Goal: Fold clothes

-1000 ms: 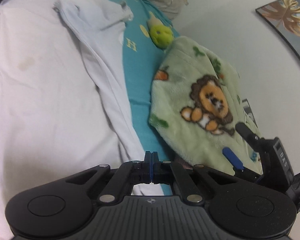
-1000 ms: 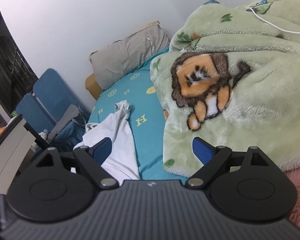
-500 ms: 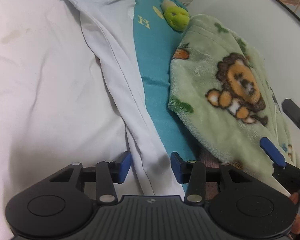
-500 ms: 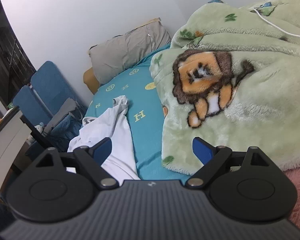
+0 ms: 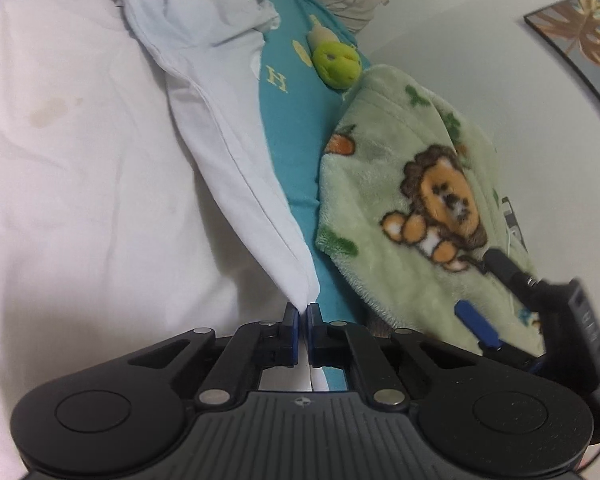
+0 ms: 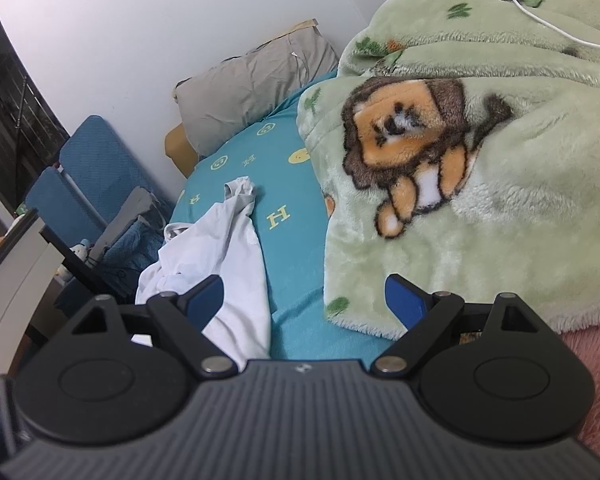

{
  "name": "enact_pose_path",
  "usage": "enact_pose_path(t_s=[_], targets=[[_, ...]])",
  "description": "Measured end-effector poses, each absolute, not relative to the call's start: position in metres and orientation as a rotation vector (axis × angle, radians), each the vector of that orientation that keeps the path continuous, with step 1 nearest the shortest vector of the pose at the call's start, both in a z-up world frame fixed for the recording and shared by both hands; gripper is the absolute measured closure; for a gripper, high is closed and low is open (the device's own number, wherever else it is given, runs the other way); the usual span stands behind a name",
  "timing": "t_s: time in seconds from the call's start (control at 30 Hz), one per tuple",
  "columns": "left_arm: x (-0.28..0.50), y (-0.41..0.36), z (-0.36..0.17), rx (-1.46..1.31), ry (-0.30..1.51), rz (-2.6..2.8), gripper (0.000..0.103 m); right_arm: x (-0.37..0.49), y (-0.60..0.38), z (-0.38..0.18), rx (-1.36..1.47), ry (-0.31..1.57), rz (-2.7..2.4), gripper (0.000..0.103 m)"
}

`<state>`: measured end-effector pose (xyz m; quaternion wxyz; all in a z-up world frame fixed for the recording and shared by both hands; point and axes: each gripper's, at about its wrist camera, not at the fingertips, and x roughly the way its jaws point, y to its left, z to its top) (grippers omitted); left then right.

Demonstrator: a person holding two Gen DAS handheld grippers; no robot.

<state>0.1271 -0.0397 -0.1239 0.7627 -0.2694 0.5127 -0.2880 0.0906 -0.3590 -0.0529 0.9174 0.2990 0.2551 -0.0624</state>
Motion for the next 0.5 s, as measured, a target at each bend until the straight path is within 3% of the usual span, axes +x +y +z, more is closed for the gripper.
enact_pose_path(t_s=[0.27, 0.37, 0.5], targets=[[0.145, 0.011, -0.133, -0.572, 1.142, -0.436, 0.094, 0.096, -0.353, -0.057, 0.599, 0.565, -0.113, 0.014], [0.135, 0.013, -0.13, -0.586, 1.111, -0.43, 0.083, 0.098, -0.35, -0.059, 0.593, 0.579, -0.112, 0.014], [0.117, 0.018, -0.115, -0.559, 1.065, -0.421, 0.059, 0.104, -0.347, -0.065, 0.591, 0.628, -0.083, 0.014]])
